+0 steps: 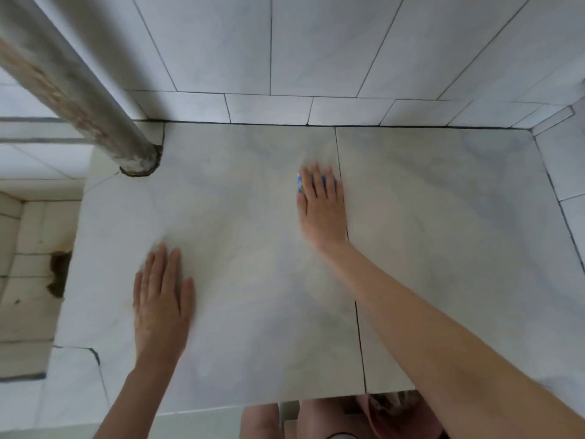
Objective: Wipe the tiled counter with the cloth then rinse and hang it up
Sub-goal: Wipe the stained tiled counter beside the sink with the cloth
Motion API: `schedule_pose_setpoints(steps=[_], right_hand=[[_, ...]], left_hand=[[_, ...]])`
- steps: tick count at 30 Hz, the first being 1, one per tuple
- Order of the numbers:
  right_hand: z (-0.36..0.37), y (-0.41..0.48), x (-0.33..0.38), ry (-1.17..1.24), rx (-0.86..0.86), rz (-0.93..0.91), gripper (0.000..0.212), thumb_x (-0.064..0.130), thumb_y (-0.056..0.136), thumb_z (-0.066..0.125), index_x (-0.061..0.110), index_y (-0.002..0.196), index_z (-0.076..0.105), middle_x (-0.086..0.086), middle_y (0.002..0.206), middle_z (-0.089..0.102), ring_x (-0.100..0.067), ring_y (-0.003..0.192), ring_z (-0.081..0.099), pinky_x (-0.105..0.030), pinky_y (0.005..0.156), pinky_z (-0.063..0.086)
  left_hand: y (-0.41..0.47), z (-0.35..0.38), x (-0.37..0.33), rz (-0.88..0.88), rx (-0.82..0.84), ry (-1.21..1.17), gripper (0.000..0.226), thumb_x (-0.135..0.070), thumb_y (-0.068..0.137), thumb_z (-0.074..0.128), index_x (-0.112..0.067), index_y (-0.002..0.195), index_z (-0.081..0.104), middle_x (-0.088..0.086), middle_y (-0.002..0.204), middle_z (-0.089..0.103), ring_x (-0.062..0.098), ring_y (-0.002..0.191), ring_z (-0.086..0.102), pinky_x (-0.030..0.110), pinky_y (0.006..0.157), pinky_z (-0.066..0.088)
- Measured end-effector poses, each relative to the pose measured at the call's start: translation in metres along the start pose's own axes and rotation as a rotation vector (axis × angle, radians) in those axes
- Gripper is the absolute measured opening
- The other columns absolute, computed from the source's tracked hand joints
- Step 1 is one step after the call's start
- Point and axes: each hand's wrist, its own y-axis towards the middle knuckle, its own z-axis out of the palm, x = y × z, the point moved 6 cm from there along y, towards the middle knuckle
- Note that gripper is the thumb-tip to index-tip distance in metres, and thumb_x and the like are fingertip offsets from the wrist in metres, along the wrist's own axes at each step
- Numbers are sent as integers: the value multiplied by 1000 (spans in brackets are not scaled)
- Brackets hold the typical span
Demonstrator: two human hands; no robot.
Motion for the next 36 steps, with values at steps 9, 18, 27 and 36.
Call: schedule_pose_setpoints(steps=[9, 18, 27, 36], right_hand=[[31, -146, 140, 88, 16, -677, 47, 30, 99, 36, 20, 145, 35, -2, 153, 29, -25, 144, 20, -44, 115, 23], [17, -103, 50, -55, 13, -656, 48, 33, 103, 16, 17, 144, 35, -5, 149, 37, -28, 139, 32, -41, 112, 23], [26, -73, 134, 48, -75, -385, 47, 28, 96, 33, 15, 139, 45, -8, 145, 43, -32, 135, 38, -45, 110, 26], [35, -210, 179, 30, 119, -1029, 44, 30, 99, 38, 24, 143, 39, 2, 151, 34, -21, 143, 23, -37, 117, 17]], left_hand=[[-21, -8, 32, -61, -23, 22, 54, -31, 95, 32, -1, 138, 43, 17, 146, 39, 29, 137, 34, 45, 113, 24], [-36, -16, 44, -78, 14, -5, 58, -37, 95, 28, -5, 142, 37, 12, 151, 31, 23, 142, 24, 34, 119, 11], [-56, -26, 74, -138, 12, -11, 59, -38, 95, 26, -5, 143, 35, 12, 151, 31, 22, 142, 22, 28, 119, 4], [-63, -37, 108, -252, -34, -41, 60, -38, 93, 29, -4, 141, 37, 14, 150, 32, 25, 141, 24, 40, 118, 15]])
